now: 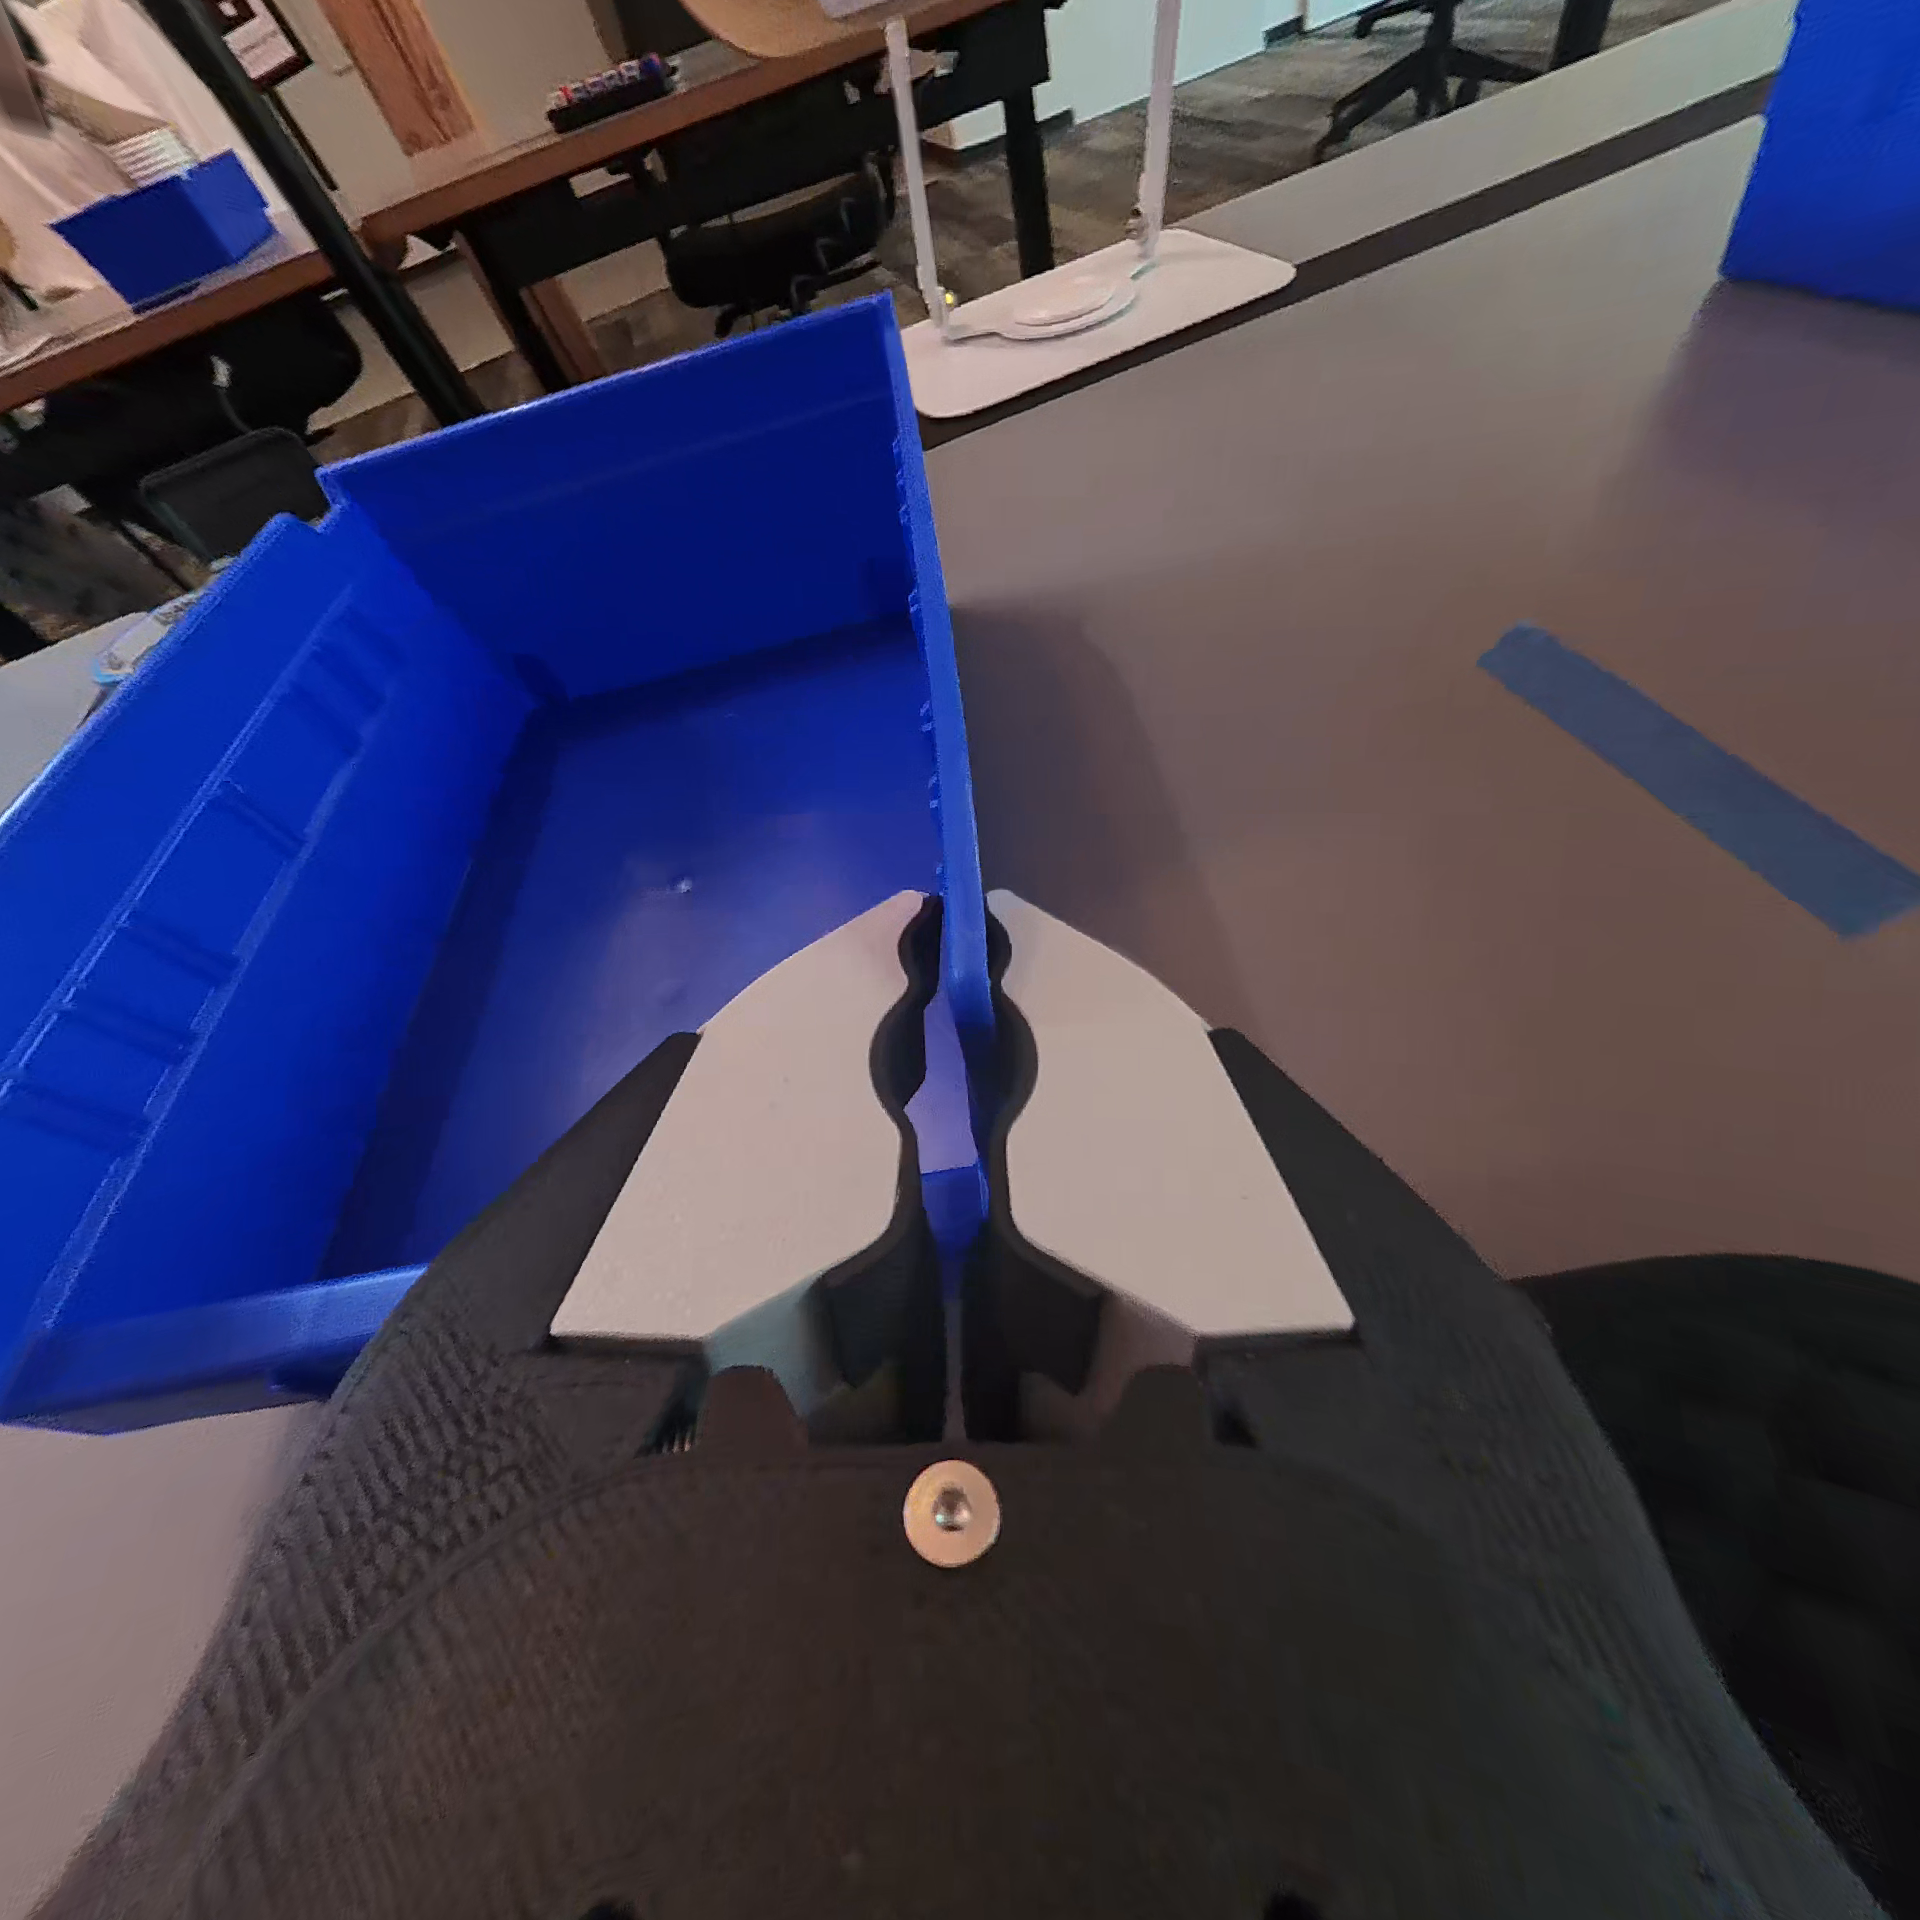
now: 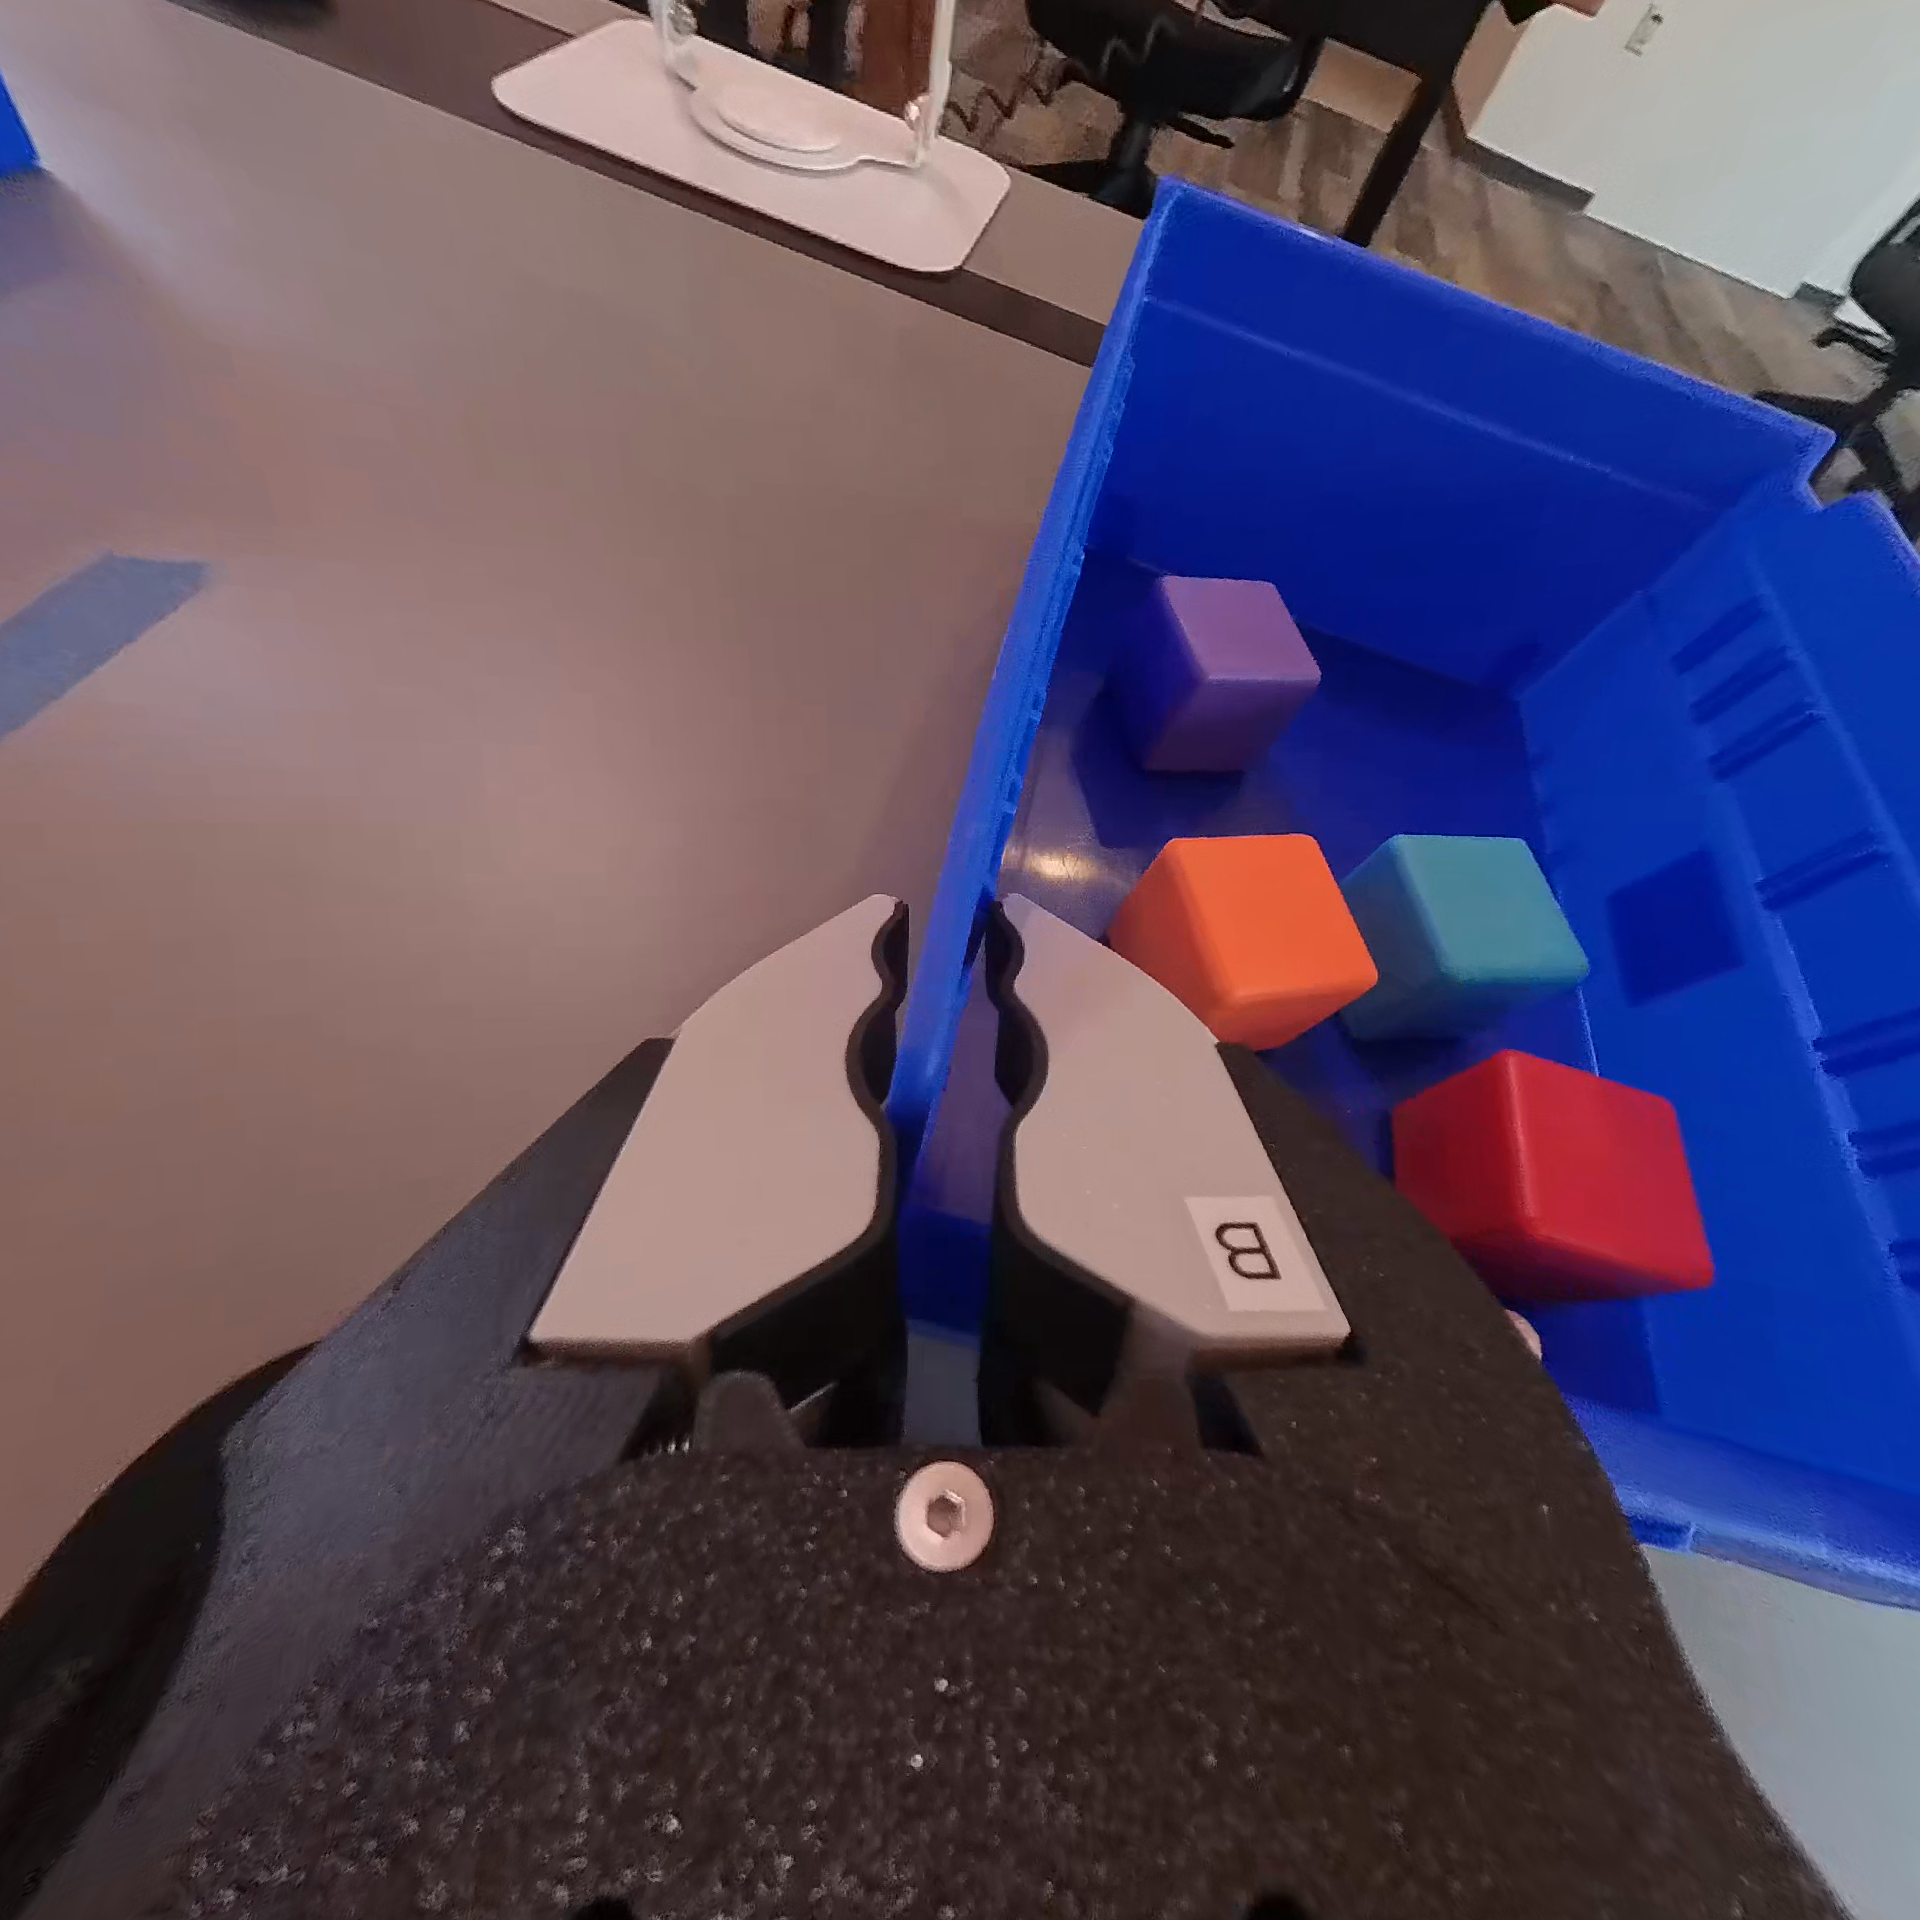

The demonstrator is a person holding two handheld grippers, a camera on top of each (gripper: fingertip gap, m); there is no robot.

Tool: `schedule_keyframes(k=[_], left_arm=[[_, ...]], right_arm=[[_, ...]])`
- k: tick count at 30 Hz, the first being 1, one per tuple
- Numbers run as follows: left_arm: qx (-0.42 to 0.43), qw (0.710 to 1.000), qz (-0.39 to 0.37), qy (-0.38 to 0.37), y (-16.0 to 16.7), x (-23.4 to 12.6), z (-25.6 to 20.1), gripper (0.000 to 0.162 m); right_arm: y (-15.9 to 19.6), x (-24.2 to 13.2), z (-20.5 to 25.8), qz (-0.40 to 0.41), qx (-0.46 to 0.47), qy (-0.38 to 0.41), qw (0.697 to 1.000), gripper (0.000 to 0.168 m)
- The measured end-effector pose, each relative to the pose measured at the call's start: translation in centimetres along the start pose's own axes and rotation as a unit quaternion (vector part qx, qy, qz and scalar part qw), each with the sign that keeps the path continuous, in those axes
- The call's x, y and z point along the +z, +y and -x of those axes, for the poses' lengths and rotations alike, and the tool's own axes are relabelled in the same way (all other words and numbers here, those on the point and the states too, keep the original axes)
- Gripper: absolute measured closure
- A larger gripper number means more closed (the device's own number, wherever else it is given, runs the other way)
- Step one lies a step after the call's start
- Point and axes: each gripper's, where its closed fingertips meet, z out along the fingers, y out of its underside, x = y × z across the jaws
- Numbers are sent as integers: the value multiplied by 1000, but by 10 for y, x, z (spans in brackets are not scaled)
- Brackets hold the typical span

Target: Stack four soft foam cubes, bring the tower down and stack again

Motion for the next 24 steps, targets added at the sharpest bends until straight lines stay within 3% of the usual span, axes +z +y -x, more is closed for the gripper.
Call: schedule_keyframes(k=[8, 16, 24], left_arm=[[7, 980, -49, 192, 7, -22, -4, 155], [30, 918, -107, 380, 11, -42, -19, 156], [74, 856, -103, 502, 11, -54, -43, 155]], right_arm=[[1, 0, -12, -32, -21, -75, 996, 162], [-7, 23, -23, -58, -69, -183, 979, 162], [-15, 37, -22, -91, -114, -330, 933, 164]])
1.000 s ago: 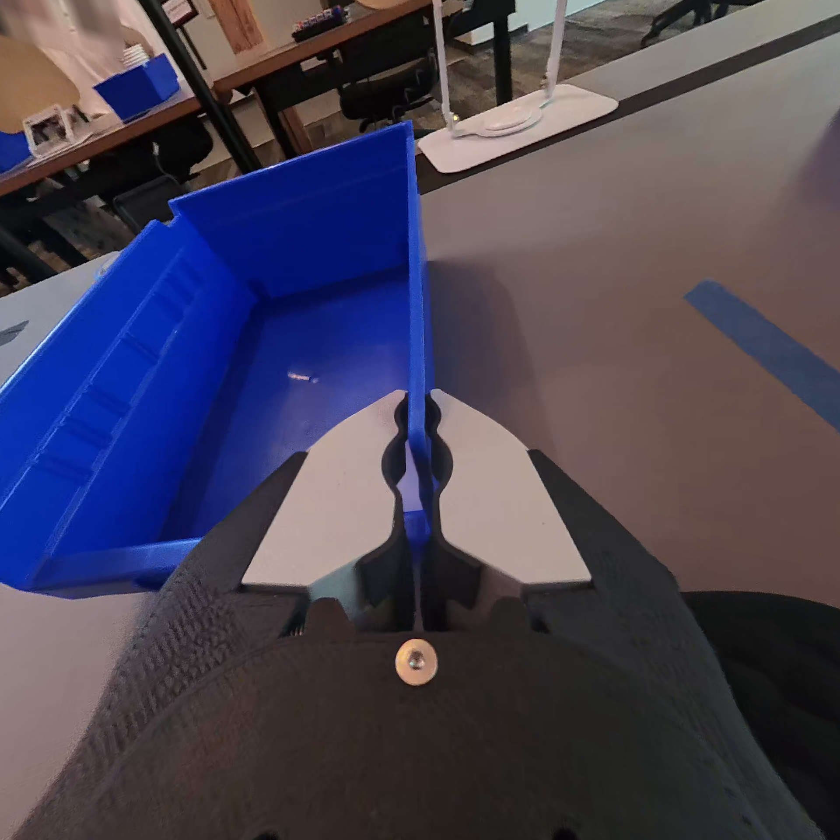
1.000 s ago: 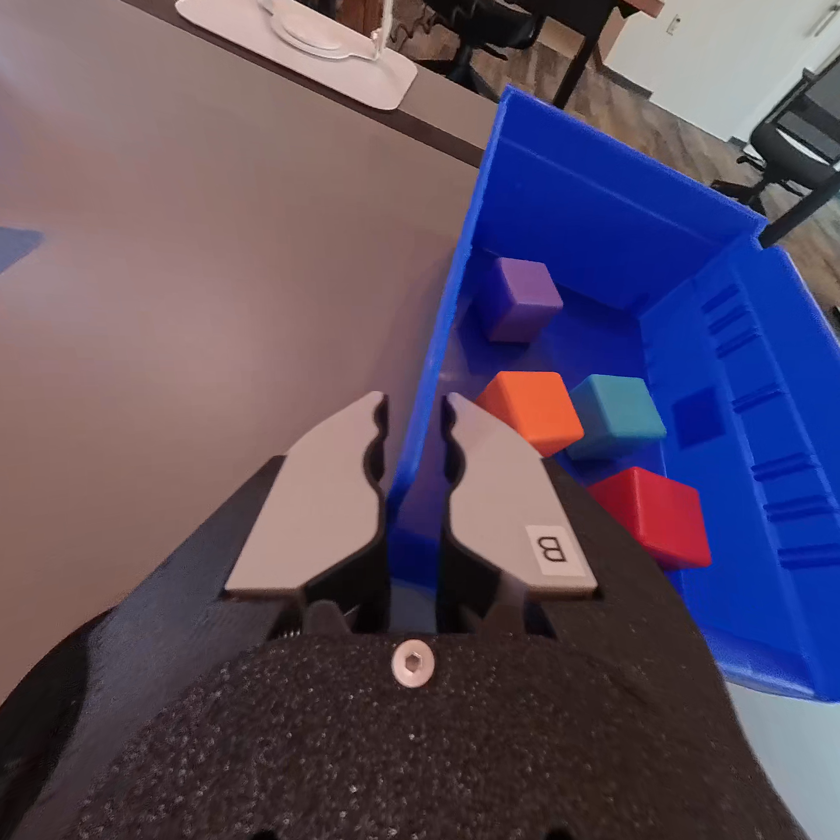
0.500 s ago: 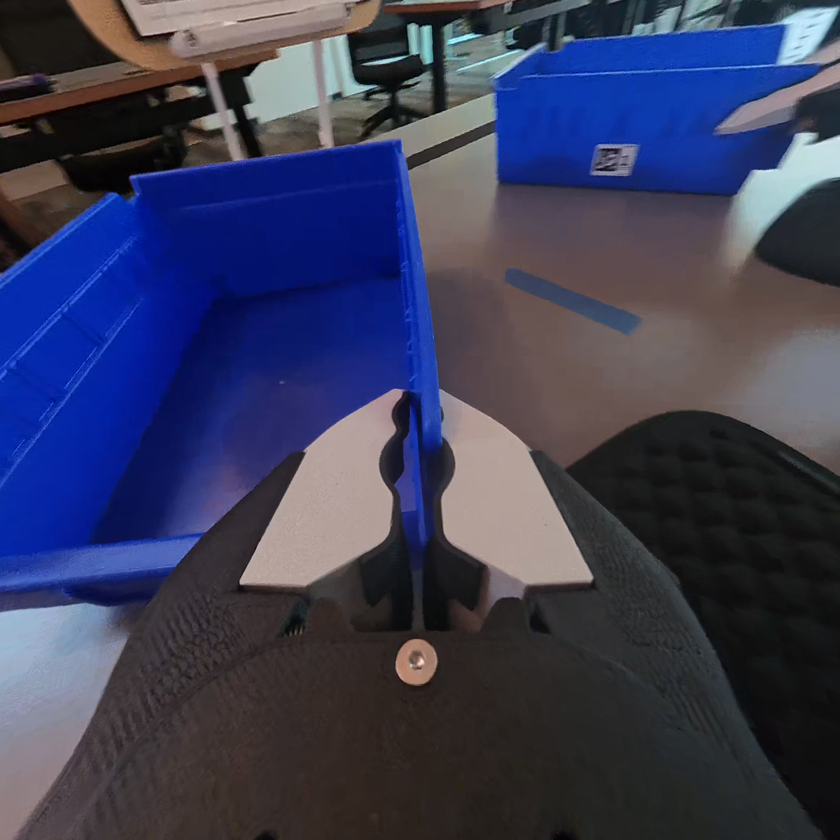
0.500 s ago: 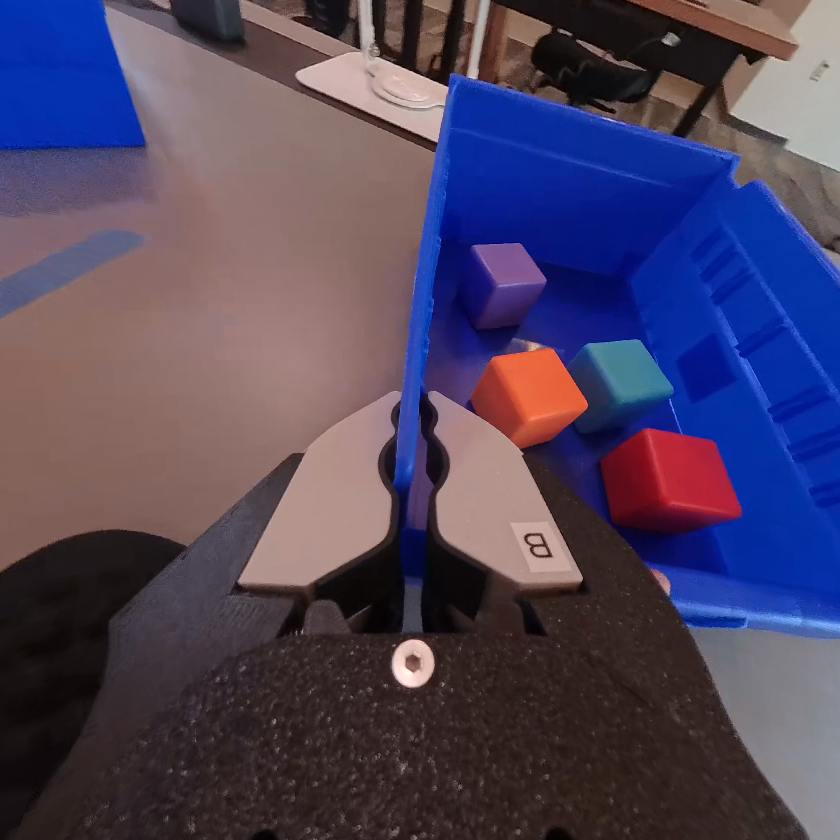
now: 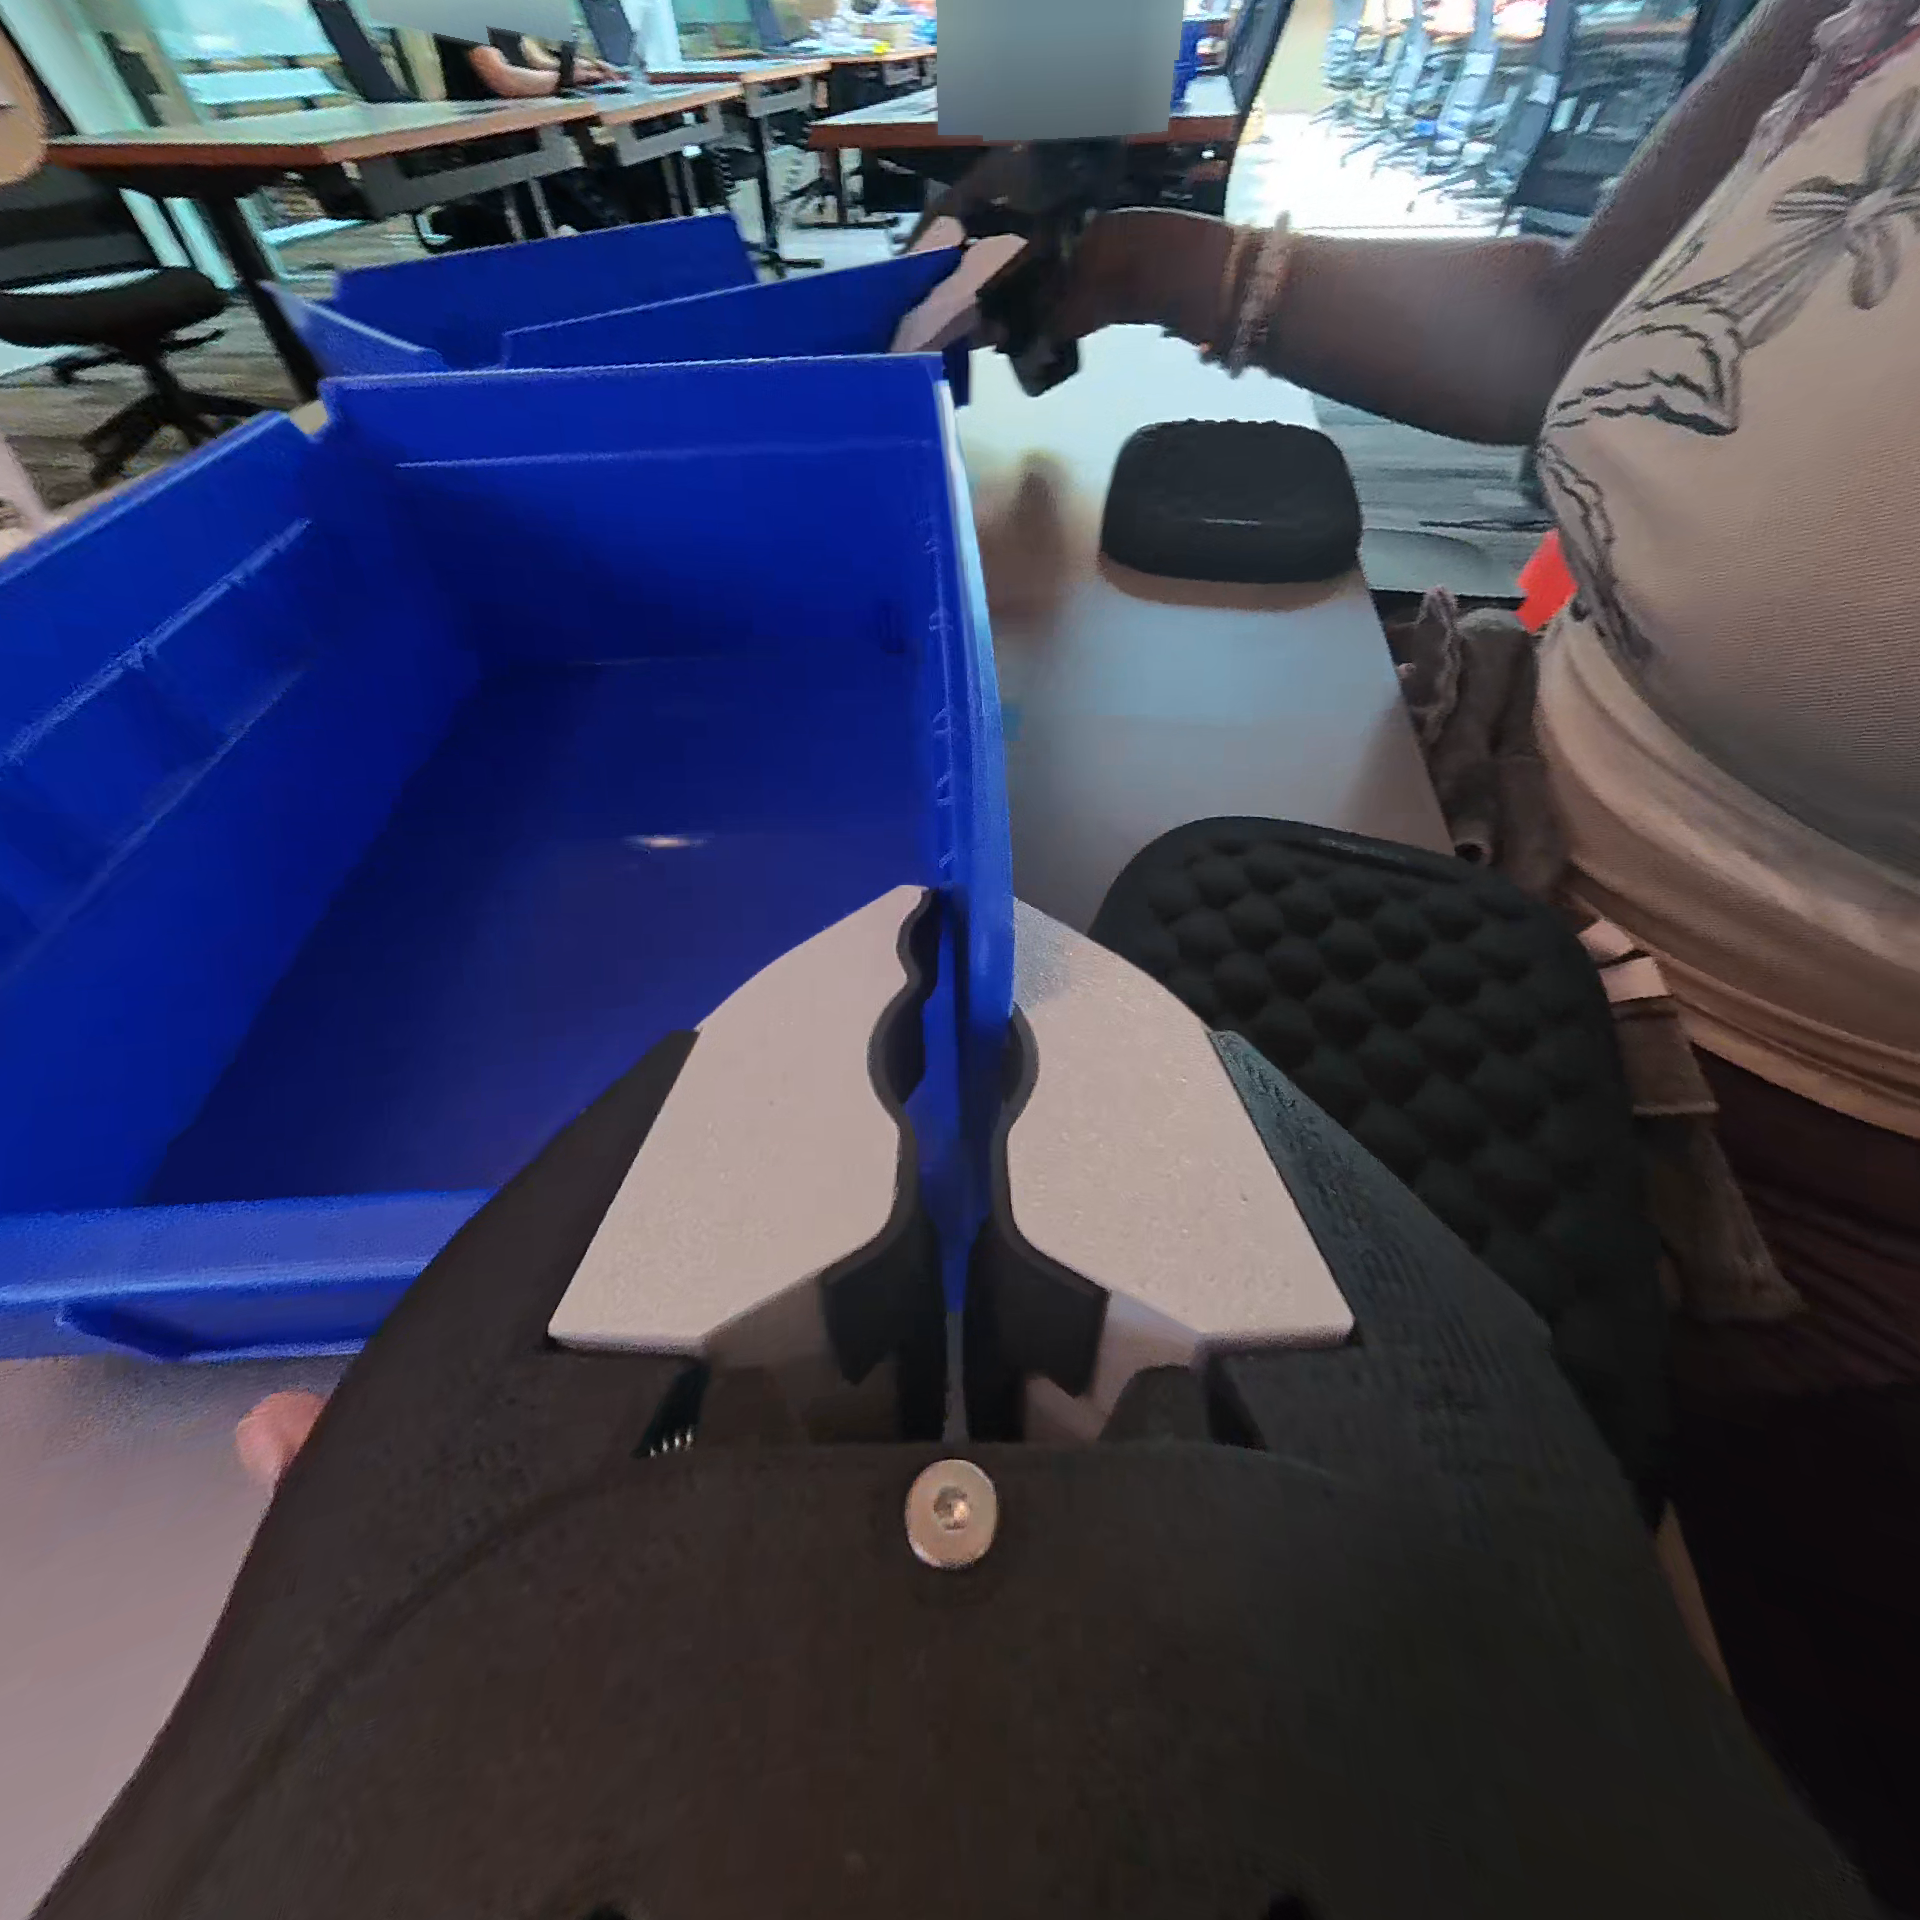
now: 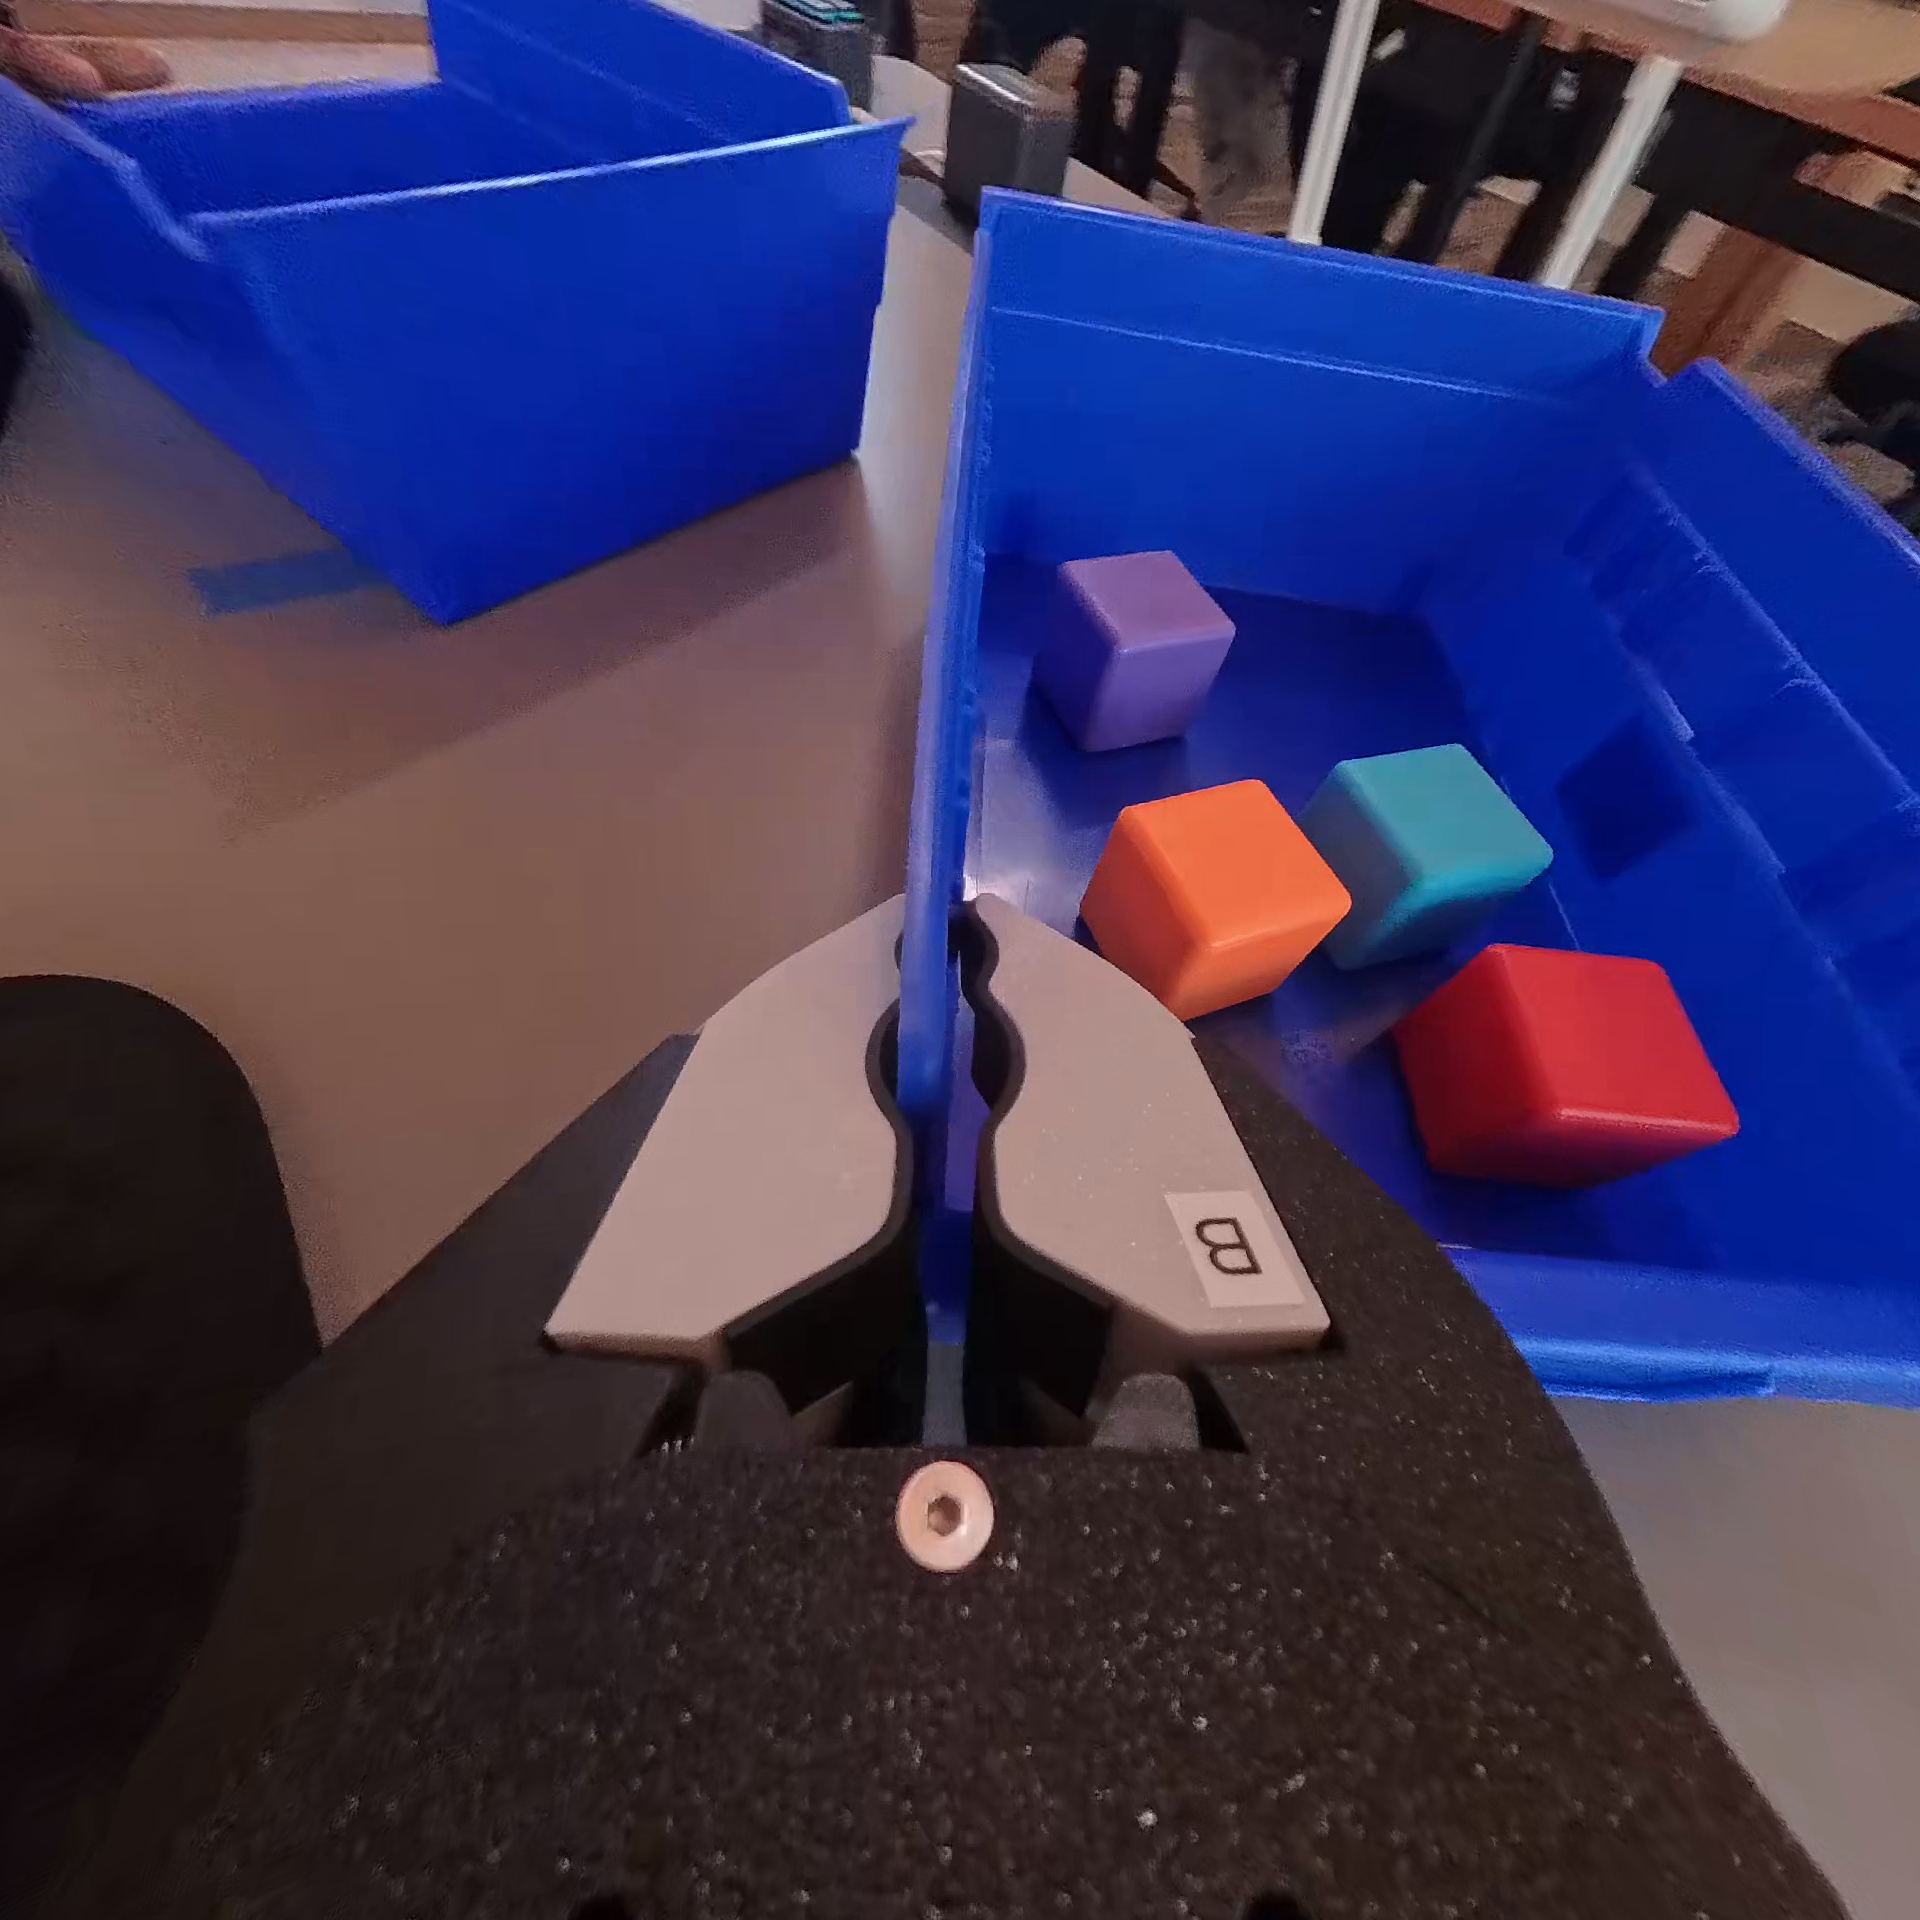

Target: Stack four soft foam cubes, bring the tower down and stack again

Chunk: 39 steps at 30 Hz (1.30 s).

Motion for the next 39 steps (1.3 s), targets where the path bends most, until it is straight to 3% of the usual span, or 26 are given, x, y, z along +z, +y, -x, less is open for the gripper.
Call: schedule_keyframes(k=[6, 12, 24, 26, 27, 29, 30, 32, 36, 39], left_arm=[[-9, 995, -3, 98, -5, 17, -20, 155], [1, 989, -9, 149, -15, 50, -33, 155], [14, 989, 7, 145, -20, 73, -33, 156], [16, 992, 12, 126, -18, 74, -28, 154], [18, 994, 11, 108, -18, 76, -24, 143], [14, 996, -4, 83, -24, 72, -17, 109], [11, 997, -24, 70, -32, 68, -13, 104], [24, 996, -74, 30, -54, 53, 1, 100], [73, 979, -118, -152, -93, 17, 67, 117], [68, 968, -113, -211, -115, 7, 106, 133]], right_arm=[[-6, 18, -9, -8, -22, -56, 998, 163], [-15, 37, -8, -18, -33, -124, 992, 164], [-53, 119, 1, -33, -65, -219, 973, 163], [-60, 131, 2, -41, -63, -225, 971, 163], [-65, 135, 1, -49, -55, -224, 972, 162], [-76, 135, -3, -72, -28, -215, 974, 143], [-83, 130, -6, -88, -11, -208, 974, 128], [-98, 109, -11, -116, 22, -186, 975, 117], [-124, 50, -5, -117, 47, -115, 985, 87], [-141, 10, 51, -72, 33, -135, 988, 79]])
